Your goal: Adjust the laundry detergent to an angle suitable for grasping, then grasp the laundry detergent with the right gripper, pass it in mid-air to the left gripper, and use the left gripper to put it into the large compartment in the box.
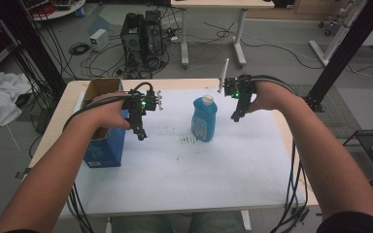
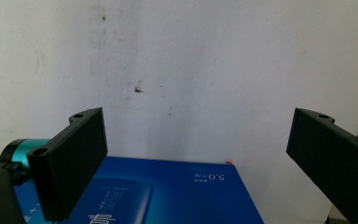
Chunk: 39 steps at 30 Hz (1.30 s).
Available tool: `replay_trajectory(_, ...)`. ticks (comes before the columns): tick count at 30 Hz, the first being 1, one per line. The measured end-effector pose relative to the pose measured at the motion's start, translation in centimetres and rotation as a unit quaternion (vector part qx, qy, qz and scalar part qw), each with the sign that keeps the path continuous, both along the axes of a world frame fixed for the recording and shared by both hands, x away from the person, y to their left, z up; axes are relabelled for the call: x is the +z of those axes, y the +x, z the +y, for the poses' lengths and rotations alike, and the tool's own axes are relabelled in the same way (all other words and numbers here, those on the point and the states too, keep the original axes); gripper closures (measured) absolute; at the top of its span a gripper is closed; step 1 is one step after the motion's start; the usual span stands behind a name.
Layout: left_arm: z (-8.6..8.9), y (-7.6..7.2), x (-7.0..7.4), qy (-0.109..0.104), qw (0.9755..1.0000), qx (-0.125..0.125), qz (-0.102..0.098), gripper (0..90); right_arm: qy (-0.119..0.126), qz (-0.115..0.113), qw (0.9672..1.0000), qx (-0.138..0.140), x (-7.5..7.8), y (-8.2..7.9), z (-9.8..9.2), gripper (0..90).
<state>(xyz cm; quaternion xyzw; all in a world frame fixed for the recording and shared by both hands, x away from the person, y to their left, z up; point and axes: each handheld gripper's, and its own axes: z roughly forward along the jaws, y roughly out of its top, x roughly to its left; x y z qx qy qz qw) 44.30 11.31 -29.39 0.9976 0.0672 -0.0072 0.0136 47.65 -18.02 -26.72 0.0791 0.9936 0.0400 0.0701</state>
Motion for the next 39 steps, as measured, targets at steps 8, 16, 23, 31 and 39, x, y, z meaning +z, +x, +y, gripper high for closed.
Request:
replay_trajectory(8, -0.2, 0.0, 0.1, 0.001, 1.0000, 0.003, 0.002, 4.9, 0.005, -0.003, 1.0000, -0.001, 0.1, -0.2, 0.0, 12.6)
replay_trajectory(16, -0.6, -0.4, 0.4, 0.004, 1.0000, -0.005, -0.002, 4.9, 0.000, -0.008, 0.9999, 0.010, 0.2, -0.3, 0.2, 12.6)
replay_trajectory(23, -0.1, -0.4, 0.5, 0.001, 1.0000, 0.001, -0.008, 4.9, -0.004, -0.011, 0.9998, 0.014, 0.3, -0.3, 0.0, 12.6)
replay_trajectory(31, -0.1, -0.6, 0.6, -0.001, 1.0000, 0.002, -0.007, 4.9, 0.010, -0.010, 0.9999, -0.006, 0.1, -0.6, -0.3, 12.6)
replay_trajectory(39, -0.1, -0.5, 0.3, -0.004, 0.9999, -0.005, -0.008, 4.9, 0.037, -0.015, 0.9990, -0.020, -0.4, -0.7, -1.2, 12.6)
